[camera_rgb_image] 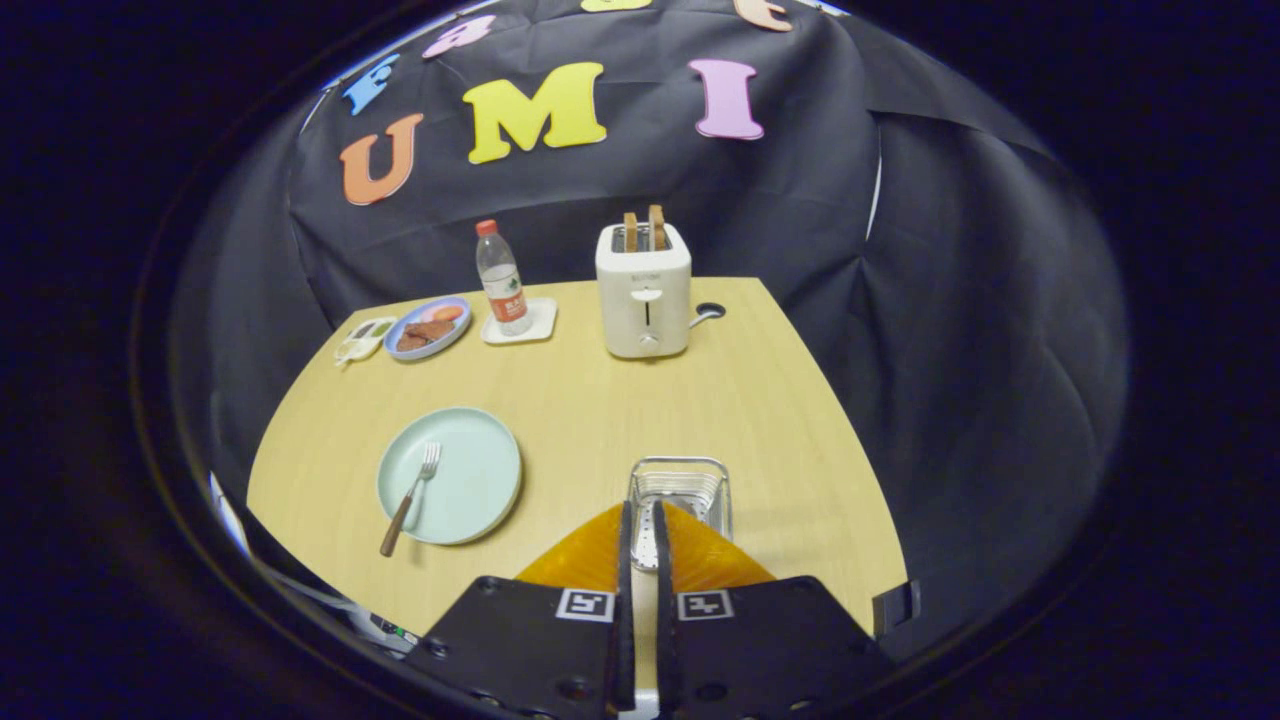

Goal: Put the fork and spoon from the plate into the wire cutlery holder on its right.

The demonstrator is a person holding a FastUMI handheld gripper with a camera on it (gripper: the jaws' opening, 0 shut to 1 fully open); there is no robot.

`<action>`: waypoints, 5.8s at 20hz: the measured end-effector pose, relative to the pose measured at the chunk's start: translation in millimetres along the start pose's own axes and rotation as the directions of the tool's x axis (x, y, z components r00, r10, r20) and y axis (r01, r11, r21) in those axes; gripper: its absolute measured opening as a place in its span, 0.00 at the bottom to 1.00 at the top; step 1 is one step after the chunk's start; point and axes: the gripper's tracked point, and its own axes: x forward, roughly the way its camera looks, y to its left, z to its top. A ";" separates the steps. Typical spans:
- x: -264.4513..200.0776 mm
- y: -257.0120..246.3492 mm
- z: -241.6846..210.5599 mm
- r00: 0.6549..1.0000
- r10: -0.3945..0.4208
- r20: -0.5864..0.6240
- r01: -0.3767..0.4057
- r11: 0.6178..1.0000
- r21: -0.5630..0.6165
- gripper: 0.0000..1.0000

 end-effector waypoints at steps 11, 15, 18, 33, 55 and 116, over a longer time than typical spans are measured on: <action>27.3 119.1 -15.3 0.996 0.091 0.013 -0.090 0.992 -0.090 0.60; 42.2 160.2 -33.6 0.994 0.109 -0.028 -0.111 0.988 -0.105 0.65; 55.4 189.9 -45.7 0.992 0.115 -0.058 -0.119 0.990 -0.071 0.75; 116.6 246.1 -97.7 0.980 0.055 -0.193 -0.048 0.998 0.041 0.57; 33.3 170.0 -50.2 0.966 0.148 -0.211 -0.146 0.989 0.023 0.05; -74.5 66.5 60.2 0.995 0.032 0.094 -0.036 0.999 0.040 0.85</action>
